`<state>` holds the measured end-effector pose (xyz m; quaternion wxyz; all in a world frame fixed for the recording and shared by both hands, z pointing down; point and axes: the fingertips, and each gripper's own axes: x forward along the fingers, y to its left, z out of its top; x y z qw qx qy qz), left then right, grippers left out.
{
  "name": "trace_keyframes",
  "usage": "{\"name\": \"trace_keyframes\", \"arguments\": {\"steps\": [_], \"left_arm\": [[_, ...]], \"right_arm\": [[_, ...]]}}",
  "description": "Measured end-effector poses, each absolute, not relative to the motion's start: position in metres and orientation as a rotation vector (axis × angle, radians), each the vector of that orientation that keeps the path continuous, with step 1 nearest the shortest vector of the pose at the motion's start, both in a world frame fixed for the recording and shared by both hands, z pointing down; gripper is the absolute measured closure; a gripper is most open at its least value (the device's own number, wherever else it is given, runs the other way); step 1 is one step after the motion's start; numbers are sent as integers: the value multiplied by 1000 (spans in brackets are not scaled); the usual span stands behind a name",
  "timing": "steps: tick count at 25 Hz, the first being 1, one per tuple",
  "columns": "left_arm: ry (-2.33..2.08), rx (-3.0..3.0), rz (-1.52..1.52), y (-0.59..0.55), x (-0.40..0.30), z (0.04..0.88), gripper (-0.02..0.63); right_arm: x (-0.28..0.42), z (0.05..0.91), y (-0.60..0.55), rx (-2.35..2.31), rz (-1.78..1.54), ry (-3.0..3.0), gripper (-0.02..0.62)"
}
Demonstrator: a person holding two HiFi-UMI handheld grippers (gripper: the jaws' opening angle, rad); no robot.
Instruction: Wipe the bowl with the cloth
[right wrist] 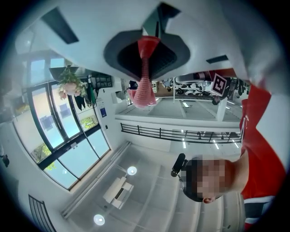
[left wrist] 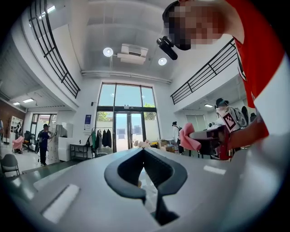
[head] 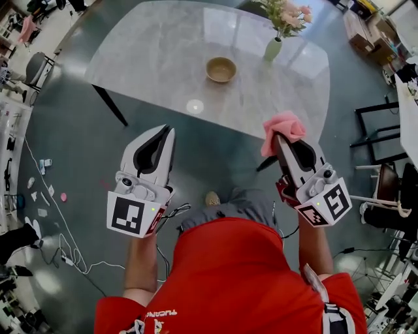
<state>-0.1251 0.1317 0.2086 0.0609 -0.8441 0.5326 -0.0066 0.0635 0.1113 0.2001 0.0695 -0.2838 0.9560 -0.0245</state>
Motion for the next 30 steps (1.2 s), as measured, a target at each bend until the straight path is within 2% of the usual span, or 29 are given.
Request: {"name": "trace_keyframes", "arguments": {"steps": [13, 25, 30], "left_arm": [[1595, -2588, -71, 49, -144, 230, 600], [1530, -2662, -115, -54, -119, 241, 596], [1484, -2747, -297, -81, -107, 273, 523]], "right_arm": [[32, 201, 27, -806, -48, 2895, 574], [32, 217, -79, -720, -109, 2914, 574], [29, 231, -109, -657, -149, 2943, 574]]}}
